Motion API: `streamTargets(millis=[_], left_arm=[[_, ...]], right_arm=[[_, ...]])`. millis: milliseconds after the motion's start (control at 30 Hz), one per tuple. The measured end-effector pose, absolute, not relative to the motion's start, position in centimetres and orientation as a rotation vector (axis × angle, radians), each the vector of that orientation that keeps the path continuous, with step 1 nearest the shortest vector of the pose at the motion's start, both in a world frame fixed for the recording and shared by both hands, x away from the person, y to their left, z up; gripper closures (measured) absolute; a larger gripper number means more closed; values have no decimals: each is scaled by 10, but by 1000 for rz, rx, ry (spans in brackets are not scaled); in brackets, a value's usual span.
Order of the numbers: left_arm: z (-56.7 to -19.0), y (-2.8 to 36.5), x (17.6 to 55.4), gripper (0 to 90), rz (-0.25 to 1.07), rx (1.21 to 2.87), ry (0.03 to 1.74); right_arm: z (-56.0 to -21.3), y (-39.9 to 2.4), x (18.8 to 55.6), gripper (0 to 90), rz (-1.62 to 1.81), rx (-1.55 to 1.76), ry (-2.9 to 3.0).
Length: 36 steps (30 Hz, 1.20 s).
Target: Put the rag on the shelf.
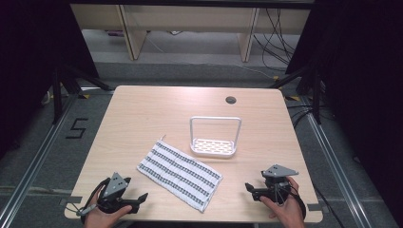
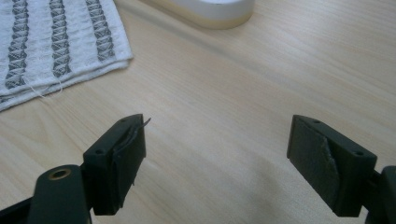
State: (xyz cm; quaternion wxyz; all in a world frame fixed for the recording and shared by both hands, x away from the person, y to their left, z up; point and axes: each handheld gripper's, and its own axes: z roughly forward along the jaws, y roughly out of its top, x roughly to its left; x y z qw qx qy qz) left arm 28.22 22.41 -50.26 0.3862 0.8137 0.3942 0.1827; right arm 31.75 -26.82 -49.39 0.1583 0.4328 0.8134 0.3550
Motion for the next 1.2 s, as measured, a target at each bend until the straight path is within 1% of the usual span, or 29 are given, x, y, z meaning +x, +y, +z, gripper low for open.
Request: streamTargets(millis=[133, 267, 300, 367, 500, 533, 567, 767, 1067, 1167, 1200], left_arm=[[-503, 219, 281, 155, 451, 2073, 992], [-502, 215, 279, 158, 441, 2083, 971], [-502, 214, 280, 159, 456, 2079, 959], [-501, 210, 278, 159, 426, 2074, 963], [-499, 203, 276, 164, 422, 2078, 934], [-501, 198, 276, 164, 421, 2054, 928], [-499, 198, 275, 164, 416, 2082, 917], [-498, 183, 272, 171, 402, 2090, 853], [-497, 154, 269, 193, 357, 2134, 759], [-498, 141, 270, 202, 363, 2138, 723], [-497, 138, 271, 202, 372, 2164, 705]], right_arm=[[-493, -267, 317, 245, 1022, 1243, 2316], [-493, -267, 318, 253, 1030, 1218, 2323], [-493, -267, 318, 254, 1029, 1217, 2323], [-493, -266, 318, 260, 1033, 1206, 2321], [-489, -263, 317, 272, 1053, 1215, 2315], [-489, -262, 316, 275, 1065, 1232, 2311], [-489, -260, 316, 283, 1074, 1234, 2314], [-486, -254, 319, 303, 1089, 1170, 2329], [-484, -237, 323, 340, 1151, 1124, 2360], [-484, -233, 326, 341, 1149, 1055, 2377], [-484, -231, 326, 351, 1160, 1071, 2373]])
